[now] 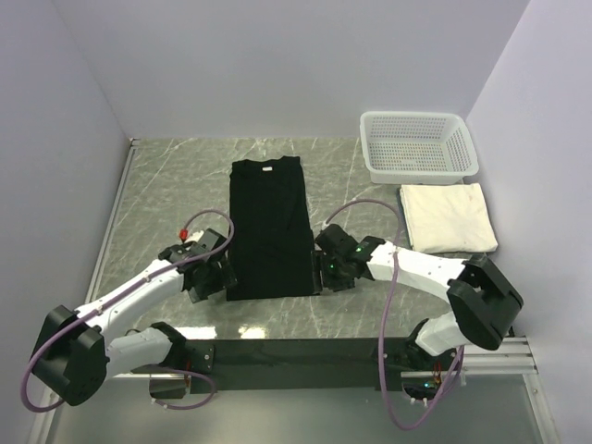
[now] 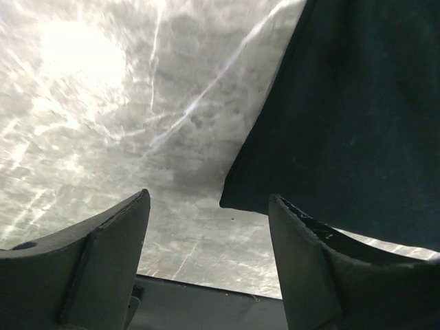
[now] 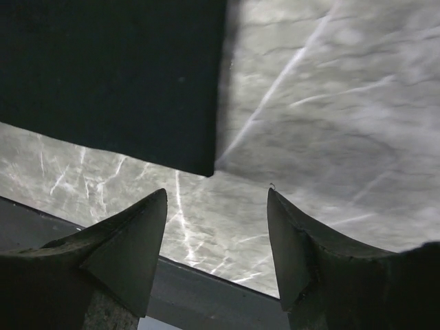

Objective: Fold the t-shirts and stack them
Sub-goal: Fold the tshirt

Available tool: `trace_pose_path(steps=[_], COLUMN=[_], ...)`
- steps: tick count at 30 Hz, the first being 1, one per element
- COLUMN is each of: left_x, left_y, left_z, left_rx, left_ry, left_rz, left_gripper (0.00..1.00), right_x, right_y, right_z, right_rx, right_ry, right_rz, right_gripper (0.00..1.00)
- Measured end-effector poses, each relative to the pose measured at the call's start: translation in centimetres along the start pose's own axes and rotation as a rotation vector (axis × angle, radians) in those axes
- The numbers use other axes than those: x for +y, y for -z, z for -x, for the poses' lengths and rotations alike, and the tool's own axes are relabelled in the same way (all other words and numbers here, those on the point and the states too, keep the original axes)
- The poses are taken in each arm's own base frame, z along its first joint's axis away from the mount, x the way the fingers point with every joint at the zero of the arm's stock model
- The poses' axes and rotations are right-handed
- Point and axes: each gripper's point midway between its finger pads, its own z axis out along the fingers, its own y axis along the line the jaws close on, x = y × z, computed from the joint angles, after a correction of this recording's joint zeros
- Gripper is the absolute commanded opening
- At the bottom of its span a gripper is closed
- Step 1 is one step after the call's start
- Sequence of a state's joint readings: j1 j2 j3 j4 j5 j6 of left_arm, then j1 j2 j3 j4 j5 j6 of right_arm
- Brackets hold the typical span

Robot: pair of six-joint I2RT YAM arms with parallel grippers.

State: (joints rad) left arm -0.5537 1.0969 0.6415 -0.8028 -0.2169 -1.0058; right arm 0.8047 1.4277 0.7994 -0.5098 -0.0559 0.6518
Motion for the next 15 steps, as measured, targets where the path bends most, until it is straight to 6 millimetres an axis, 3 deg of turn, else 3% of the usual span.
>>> trace_pose_path(steps=[6,15], left_x=[0.3,0.2], left_y=[-1.0,-2.3], left_z=[-1.6,-2.5], left_rx=[0.045,0.074], left_ry=[-0.004,-0.031], left_rz=[0.024,0.054], left_gripper=[0.69,0.64], right_x=[0.6,0.8], right_y=[-0.3,-1.0], right_z=[-0.1,-0.3], right_rx=[0.003,0.021], right_ry=[-0.011,-0.028], right_rz=[-0.009,-0.028], right_gripper=[0.61,0.59])
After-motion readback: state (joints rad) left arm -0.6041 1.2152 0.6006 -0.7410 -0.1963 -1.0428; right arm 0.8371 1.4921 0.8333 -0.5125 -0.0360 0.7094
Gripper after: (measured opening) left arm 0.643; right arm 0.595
